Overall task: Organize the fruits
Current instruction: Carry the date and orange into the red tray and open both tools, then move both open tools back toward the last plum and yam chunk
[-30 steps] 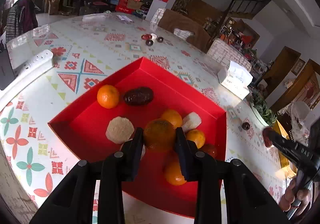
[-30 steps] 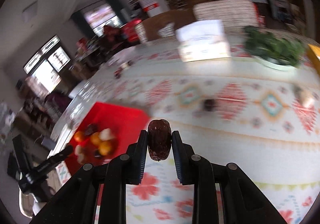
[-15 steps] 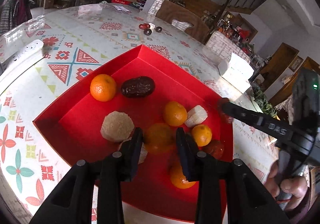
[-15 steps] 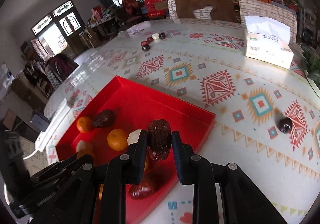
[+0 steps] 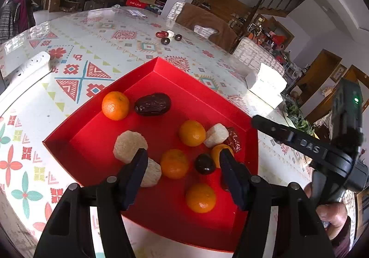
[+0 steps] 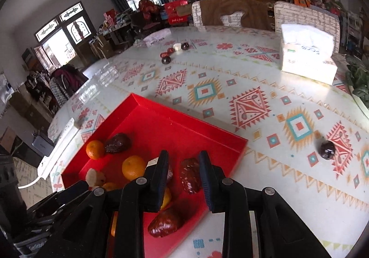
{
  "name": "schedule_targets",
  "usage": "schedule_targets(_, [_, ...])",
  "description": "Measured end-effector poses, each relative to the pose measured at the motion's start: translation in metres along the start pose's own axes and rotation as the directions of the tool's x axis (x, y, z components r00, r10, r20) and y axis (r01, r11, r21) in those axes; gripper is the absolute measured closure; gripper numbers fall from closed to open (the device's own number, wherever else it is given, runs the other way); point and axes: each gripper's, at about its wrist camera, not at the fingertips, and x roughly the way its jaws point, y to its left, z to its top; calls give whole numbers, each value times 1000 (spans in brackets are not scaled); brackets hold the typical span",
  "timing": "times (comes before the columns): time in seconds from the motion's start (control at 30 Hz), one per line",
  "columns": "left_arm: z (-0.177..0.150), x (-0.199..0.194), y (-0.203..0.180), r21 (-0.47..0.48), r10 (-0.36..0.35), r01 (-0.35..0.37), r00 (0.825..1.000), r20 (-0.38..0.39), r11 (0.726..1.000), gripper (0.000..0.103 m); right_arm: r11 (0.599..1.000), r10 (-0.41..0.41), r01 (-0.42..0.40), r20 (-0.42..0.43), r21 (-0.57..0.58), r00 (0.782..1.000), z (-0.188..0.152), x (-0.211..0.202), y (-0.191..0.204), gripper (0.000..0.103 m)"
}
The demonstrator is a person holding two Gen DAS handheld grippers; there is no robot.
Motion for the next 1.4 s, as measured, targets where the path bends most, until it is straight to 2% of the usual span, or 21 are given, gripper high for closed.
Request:
schedule_targets(0.17, [-1,-7,-16,33,3,-3,1000,7,999,32,1000,-20,20,53,1,998,-15,-30,-9,62])
schedule_targets(0.5, [-18,-20,-64,120,-17,18,1000,-6,993,31,996,-58,53,69,67,996,-49,-66,-49,61])
schedule_targets(0.97, [-36,-26,-111,193,-31,35,999,-24,981,27,984,-92,79,79,158,993,-88,-100,-101,57])
schedule_targets(1.3, [-49,-7,-146,255,-48,69,995,-89,964,27,968,-140,122,68,220,988,-100,-112,-149,55])
schedule_targets(1.4, [-49,-1,-160,278,-68,98,991,-116,955,27,958,-169,147,68,245,983,-99,-117,-167,55])
